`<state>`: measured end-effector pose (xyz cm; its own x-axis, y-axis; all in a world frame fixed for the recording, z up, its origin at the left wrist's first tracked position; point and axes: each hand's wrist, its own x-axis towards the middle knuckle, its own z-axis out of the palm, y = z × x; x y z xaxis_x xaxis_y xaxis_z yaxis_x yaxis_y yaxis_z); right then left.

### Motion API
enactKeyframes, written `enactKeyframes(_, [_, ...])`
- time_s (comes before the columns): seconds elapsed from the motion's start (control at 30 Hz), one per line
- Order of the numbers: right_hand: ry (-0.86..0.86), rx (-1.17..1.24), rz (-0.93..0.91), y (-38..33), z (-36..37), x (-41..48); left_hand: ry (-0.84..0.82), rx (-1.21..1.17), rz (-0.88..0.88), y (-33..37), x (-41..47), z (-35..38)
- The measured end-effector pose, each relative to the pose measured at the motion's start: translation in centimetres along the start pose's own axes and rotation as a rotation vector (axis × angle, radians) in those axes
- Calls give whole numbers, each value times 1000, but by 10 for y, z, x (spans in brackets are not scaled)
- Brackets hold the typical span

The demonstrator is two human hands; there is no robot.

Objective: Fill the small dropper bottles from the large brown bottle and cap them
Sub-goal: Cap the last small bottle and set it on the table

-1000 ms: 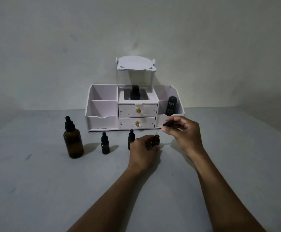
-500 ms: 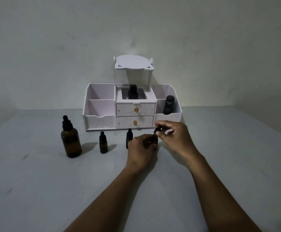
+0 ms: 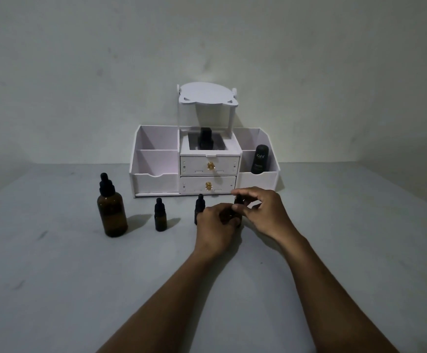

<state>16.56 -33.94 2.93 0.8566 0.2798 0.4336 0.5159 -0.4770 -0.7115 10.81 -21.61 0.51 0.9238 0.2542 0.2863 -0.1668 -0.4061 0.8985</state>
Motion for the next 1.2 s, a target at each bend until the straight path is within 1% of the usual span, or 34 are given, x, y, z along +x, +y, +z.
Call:
enactKeyframes(0.2, [86, 18, 13, 3, 5, 0, 13, -15, -11, 1, -1, 0])
enactKeyframes(0.3, [91, 28, 48, 2, 4, -1, 4, -9, -4, 0, 0, 0])
enactKeyframes(0.47, [87, 43, 4, 0, 1, -4, 15, -1, 17, 1, -2, 0])
enactKeyframes(0.67, [142, 58, 44, 0, 5, -2, 23, 2, 23, 1, -2, 0])
enactKeyframes(0.83, [97, 100, 22, 1, 1, -4, 18, 7, 7, 2, -2, 0])
enactKeyframes(1.07, [103, 87, 51, 3, 4, -1, 17, 47, 39, 3, -1, -4])
enactKeyframes(1.2, [86, 151, 48, 4, 0, -4, 3, 44, 17, 5, -2, -2])
